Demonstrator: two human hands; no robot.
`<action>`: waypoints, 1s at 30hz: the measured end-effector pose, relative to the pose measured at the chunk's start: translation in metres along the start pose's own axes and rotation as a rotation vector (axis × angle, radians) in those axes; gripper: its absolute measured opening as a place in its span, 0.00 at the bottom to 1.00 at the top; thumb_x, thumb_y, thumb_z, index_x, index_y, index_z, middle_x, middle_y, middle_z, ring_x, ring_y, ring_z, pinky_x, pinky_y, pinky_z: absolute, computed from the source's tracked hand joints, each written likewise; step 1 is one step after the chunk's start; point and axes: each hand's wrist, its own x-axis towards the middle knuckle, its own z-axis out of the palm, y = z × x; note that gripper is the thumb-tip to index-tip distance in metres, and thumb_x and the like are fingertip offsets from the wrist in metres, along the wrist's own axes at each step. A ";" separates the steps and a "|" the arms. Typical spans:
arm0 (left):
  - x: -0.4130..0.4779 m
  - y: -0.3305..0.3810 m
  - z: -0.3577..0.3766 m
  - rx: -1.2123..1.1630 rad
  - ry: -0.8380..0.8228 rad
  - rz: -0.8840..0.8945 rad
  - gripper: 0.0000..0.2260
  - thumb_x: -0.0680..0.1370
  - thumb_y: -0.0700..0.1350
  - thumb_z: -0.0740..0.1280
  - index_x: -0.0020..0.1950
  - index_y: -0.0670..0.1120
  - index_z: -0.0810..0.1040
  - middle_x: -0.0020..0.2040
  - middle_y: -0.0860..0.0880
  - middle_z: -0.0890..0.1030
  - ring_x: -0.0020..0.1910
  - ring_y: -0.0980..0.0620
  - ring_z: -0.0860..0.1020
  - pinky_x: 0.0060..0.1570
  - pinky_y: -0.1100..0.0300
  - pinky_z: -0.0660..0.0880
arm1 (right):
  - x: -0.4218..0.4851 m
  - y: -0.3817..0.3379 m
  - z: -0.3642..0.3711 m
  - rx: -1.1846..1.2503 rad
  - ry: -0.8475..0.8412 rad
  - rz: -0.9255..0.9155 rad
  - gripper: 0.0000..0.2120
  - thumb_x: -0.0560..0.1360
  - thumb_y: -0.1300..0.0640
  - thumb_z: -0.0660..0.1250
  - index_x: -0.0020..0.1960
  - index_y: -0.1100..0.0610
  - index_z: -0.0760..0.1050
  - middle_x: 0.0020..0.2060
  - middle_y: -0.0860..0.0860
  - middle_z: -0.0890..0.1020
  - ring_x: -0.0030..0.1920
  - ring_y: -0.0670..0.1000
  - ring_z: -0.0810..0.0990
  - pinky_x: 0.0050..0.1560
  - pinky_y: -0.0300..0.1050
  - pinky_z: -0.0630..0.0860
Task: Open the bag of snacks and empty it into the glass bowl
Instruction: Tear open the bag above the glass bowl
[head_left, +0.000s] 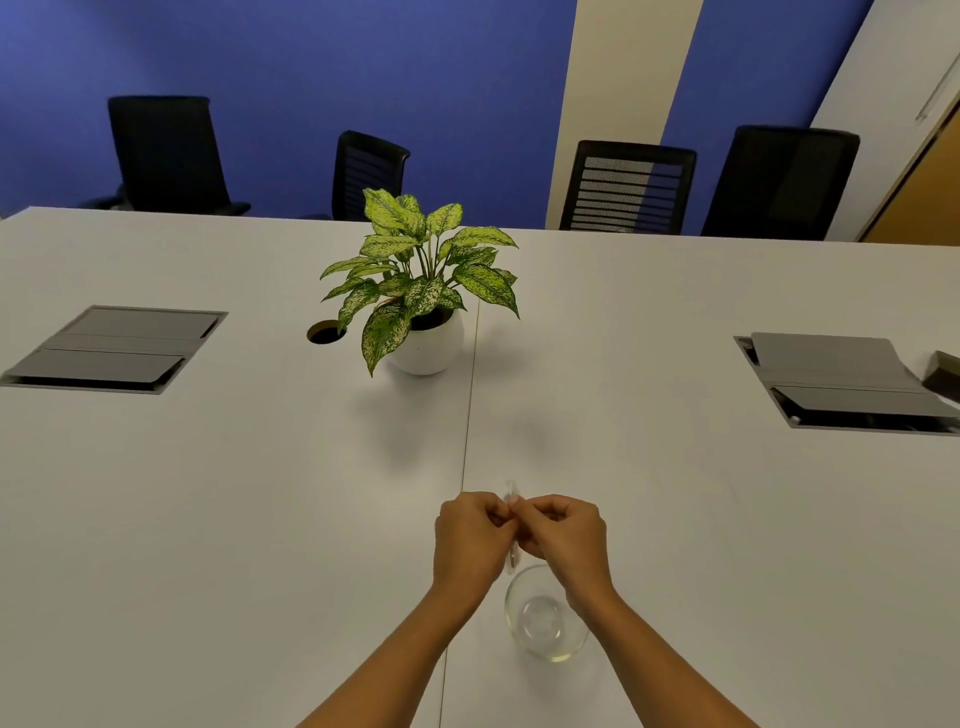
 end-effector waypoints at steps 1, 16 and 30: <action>0.001 -0.001 0.000 0.008 -0.003 0.005 0.06 0.72 0.44 0.74 0.35 0.48 0.84 0.27 0.57 0.80 0.27 0.61 0.80 0.29 0.76 0.73 | 0.000 0.000 0.000 -0.005 -0.009 -0.003 0.07 0.71 0.52 0.76 0.38 0.54 0.85 0.31 0.51 0.87 0.34 0.50 0.86 0.34 0.38 0.82; 0.009 -0.026 -0.008 -0.200 -0.235 0.007 0.06 0.76 0.44 0.70 0.46 0.44 0.86 0.40 0.48 0.86 0.39 0.54 0.85 0.42 0.64 0.82 | 0.011 0.005 -0.005 -0.098 -0.074 0.048 0.06 0.74 0.61 0.71 0.40 0.59 0.84 0.36 0.55 0.86 0.36 0.53 0.87 0.40 0.46 0.85; 0.004 -0.026 -0.006 -0.278 -0.216 0.030 0.08 0.78 0.44 0.67 0.43 0.52 0.85 0.38 0.50 0.87 0.39 0.54 0.85 0.41 0.66 0.81 | 0.004 0.006 -0.002 0.037 -0.022 0.049 0.04 0.74 0.57 0.73 0.41 0.57 0.85 0.38 0.54 0.87 0.37 0.52 0.87 0.41 0.43 0.85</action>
